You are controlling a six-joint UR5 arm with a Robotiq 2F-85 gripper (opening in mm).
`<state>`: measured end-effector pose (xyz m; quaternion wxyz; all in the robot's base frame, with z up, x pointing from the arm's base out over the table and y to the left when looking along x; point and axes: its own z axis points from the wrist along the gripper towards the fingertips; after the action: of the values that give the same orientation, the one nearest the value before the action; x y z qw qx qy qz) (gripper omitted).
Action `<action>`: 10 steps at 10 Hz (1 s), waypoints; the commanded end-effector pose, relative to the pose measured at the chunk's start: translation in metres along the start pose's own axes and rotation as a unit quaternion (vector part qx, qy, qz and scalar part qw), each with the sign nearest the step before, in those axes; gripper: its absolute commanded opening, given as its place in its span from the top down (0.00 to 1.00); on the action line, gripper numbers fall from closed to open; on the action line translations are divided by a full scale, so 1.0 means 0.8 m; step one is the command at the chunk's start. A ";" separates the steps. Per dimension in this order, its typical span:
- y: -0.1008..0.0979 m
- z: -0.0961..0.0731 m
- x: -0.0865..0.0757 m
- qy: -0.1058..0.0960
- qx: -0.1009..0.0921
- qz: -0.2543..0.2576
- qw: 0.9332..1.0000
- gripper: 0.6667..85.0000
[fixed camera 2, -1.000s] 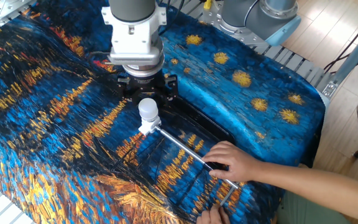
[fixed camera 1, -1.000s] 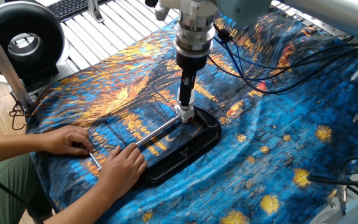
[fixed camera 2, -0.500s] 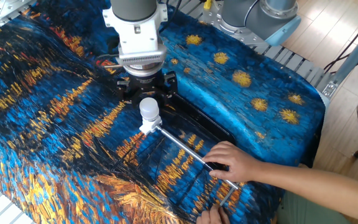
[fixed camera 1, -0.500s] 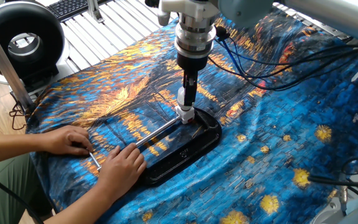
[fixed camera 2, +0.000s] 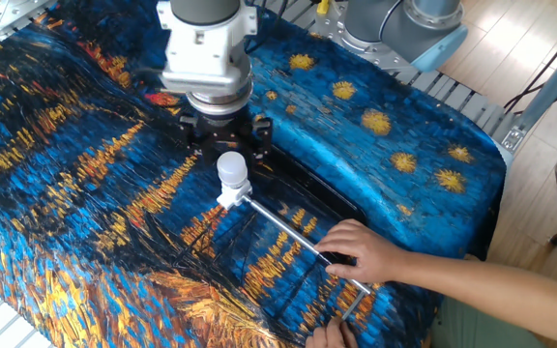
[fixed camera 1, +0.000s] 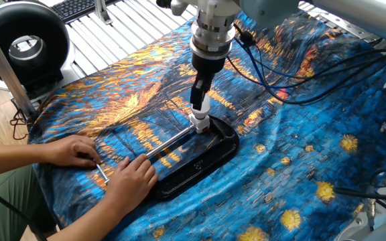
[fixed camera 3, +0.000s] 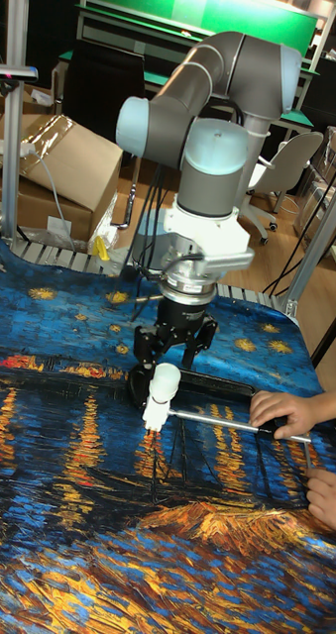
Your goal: Take out the light bulb by rotating it
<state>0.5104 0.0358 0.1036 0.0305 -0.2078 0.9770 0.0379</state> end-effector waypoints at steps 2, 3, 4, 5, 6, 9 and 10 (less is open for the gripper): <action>-0.009 0.004 -0.001 -0.009 0.000 0.101 0.995 0.26; -0.011 0.005 -0.001 -0.008 0.003 0.108 0.994 0.28; -0.009 0.007 0.000 -0.006 0.000 0.115 0.993 0.29; -0.006 0.008 0.000 -0.003 -0.004 0.122 0.992 0.29; -0.004 0.009 0.000 -0.001 -0.004 0.128 0.992 0.30; 0.002 0.011 -0.006 -0.001 -0.007 0.148 0.989 0.34; 0.001 0.013 -0.006 -0.001 -0.006 0.151 0.988 0.35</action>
<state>0.5127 0.0354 0.0941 0.0241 -0.0758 0.9959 0.0426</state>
